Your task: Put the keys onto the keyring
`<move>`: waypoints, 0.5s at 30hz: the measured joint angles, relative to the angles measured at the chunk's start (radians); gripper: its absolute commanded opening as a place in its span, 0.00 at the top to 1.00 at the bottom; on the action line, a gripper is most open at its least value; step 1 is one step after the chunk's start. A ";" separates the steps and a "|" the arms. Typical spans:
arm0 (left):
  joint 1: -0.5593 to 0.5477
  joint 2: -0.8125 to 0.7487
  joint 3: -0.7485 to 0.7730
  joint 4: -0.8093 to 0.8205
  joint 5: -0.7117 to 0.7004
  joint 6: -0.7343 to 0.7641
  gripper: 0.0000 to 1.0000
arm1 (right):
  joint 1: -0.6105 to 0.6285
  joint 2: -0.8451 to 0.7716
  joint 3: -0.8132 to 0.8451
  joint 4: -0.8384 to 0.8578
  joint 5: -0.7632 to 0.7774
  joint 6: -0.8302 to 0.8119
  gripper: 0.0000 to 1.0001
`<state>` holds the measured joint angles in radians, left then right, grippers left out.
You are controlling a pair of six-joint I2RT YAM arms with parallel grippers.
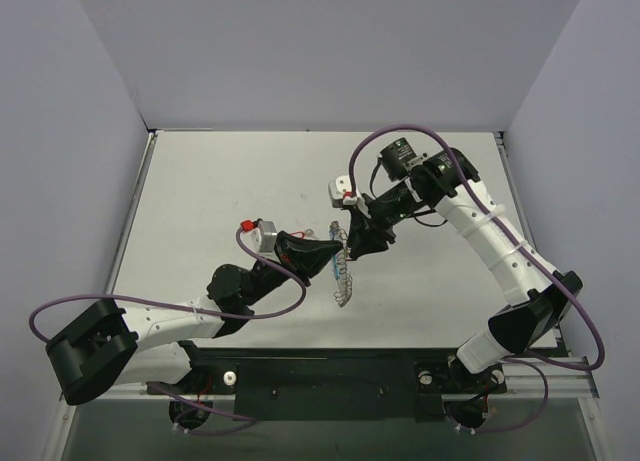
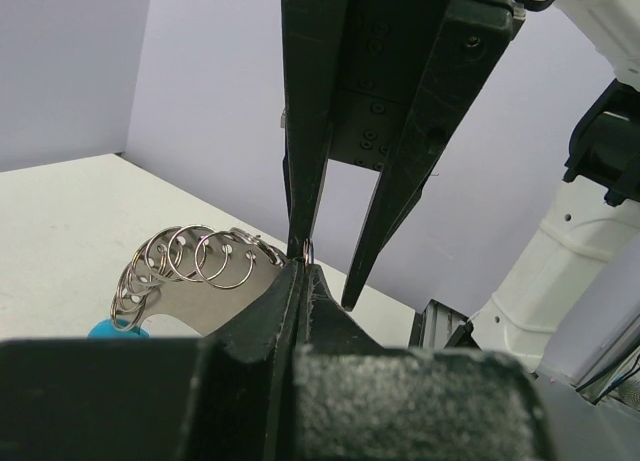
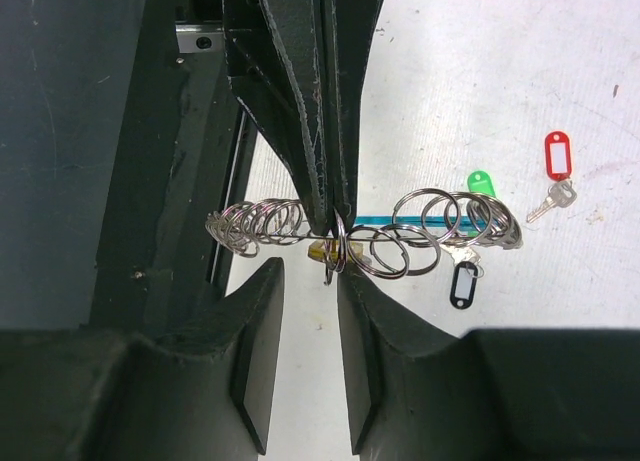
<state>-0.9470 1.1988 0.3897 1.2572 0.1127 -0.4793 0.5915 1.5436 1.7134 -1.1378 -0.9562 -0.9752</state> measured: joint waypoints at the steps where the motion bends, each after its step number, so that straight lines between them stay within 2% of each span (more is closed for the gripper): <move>1: 0.000 0.000 0.000 0.000 0.000 0.000 1.00 | 0.003 0.000 -0.005 0.005 0.003 0.004 0.79; 8: 0.000 0.000 0.000 0.000 -0.015 0.002 1.00 | 0.011 0.000 -0.021 0.036 0.025 0.030 0.99; 15: -0.001 -0.005 0.000 -0.005 -0.062 0.019 1.00 | 0.014 -0.001 -0.028 0.084 0.043 0.072 1.00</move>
<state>-0.9478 1.1934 0.3893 1.2526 0.0505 -0.4606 0.6052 1.5425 1.6855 -1.0538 -0.9131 -0.9035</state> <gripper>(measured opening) 0.028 0.008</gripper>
